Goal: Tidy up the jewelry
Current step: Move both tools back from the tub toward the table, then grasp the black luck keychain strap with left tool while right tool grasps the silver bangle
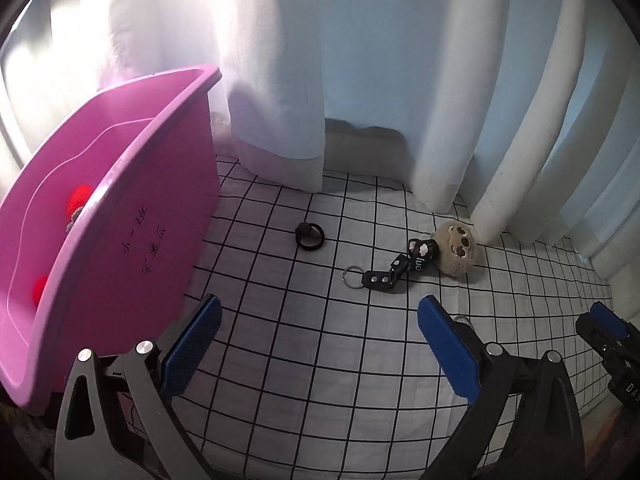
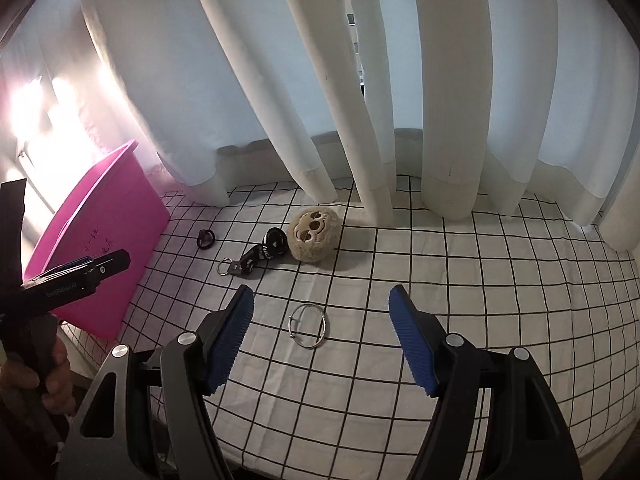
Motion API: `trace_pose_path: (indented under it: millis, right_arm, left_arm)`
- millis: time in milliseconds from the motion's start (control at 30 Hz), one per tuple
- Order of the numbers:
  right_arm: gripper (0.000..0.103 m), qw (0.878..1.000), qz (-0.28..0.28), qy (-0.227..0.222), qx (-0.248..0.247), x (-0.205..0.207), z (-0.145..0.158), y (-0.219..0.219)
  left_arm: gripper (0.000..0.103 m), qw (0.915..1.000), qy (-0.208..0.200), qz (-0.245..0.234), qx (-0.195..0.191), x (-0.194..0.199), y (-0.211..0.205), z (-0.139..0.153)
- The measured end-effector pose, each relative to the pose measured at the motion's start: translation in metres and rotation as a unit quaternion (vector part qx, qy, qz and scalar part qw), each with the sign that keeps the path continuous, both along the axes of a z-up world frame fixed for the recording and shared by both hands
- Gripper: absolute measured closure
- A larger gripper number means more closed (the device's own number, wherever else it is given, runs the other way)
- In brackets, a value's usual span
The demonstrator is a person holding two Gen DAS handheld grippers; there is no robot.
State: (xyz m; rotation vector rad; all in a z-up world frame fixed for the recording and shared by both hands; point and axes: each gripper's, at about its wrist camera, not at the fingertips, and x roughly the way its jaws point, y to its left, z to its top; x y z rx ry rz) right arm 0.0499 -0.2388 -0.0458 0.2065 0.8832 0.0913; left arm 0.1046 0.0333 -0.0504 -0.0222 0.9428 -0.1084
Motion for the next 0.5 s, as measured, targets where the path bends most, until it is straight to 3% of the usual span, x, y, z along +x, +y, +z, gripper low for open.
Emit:
trace_pose_path:
  millis: [300, 500]
  right_arm:
    - [0.036, 0.994, 0.099, 0.03, 0.015, 0.033, -0.035, -0.029]
    - [0.036, 0.992, 0.115, 0.043, 0.026, 0.04, -0.059, -0.009]
  left_arm:
    - [0.006, 0.9957, 0.026, 0.089, 0.007, -0.008, -0.021, -0.032]
    - [0.006, 0.9968, 0.027, 0.06, 0.044, 0.005, -0.026, -0.046]
